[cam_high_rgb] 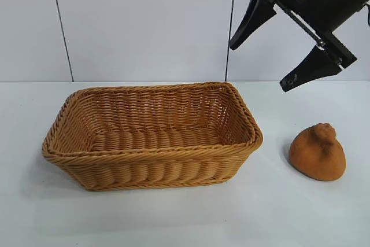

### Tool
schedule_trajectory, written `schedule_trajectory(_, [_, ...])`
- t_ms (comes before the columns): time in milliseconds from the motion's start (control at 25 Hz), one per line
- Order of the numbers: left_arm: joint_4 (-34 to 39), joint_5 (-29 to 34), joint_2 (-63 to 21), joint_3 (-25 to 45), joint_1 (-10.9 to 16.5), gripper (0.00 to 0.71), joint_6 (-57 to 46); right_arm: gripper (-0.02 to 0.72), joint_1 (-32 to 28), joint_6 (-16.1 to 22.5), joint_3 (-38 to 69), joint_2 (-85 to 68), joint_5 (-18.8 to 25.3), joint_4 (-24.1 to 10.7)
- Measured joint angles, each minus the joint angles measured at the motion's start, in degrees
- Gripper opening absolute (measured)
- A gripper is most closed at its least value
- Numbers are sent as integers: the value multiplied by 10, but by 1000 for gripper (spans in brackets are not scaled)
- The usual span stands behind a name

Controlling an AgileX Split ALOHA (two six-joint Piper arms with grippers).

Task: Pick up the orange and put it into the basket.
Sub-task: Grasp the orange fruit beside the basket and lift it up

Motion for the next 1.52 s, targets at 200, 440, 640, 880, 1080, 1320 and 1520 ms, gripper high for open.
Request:
schedule_trajectory(200, [0,0,-81,1,0,672,0,694,0,14,0,-32,0,-69])
schedule_trajectory(440, [0,0,-170,2,0,672,1,694,0,64,0,-58,1,-169])
schedule_trajectory(640, [0,1,-175,2,0,672,1,694,-23,108,0,-62,1,-253])
schedule_trajectory(880, [0,1,-175,2,0,672,1,694,-91,114,0,-57,1,-271])
schedule_trajectory(1080, [0,1,-175,2,0,672,1,694,-107,114,0,-23,0,-267])
schedule_trajectory(1320, [0,1,-175,2,0,672,1,694,-108,105,1,60,-38,-222])
schedule_trajectory(1520, [0,1,-175,2,0,672,1,694,-108,67,1,150,-73,-154])
